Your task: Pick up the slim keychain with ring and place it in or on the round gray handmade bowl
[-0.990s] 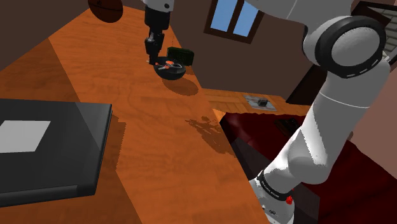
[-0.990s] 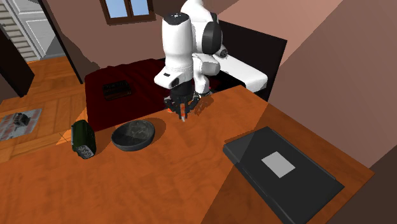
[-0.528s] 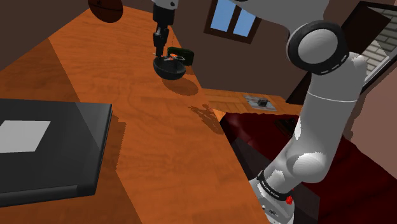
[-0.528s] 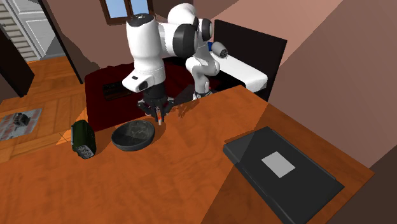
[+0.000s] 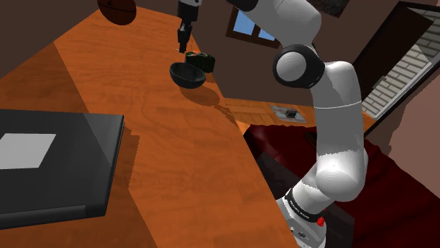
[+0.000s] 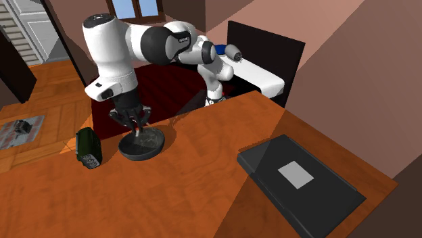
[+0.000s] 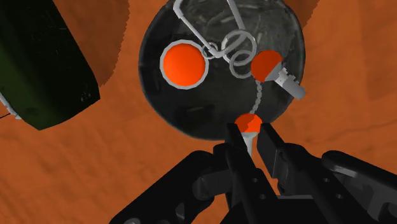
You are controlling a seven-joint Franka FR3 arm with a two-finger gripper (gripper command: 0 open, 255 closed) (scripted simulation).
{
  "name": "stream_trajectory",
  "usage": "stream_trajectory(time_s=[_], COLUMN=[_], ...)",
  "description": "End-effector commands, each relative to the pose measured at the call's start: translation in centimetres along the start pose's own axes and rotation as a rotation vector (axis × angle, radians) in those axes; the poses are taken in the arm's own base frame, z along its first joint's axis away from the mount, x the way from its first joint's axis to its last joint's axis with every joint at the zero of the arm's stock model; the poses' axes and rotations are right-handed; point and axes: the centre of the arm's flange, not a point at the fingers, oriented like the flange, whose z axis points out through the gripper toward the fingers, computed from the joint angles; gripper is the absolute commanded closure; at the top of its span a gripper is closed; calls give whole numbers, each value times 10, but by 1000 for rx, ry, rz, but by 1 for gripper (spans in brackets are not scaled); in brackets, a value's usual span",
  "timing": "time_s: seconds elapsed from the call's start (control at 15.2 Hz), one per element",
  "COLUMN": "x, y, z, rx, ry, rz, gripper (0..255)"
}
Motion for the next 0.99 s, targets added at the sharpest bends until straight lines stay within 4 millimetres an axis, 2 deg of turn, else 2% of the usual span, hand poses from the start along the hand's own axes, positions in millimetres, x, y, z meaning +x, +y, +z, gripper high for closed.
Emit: stream_trajectory(time_s=[0.0, 0.92], x=[1, 1], y=[11, 11], z=[7, 79], rx=[2, 2], ry=[-4, -4], rz=[1, 1], gripper=[255, 255])
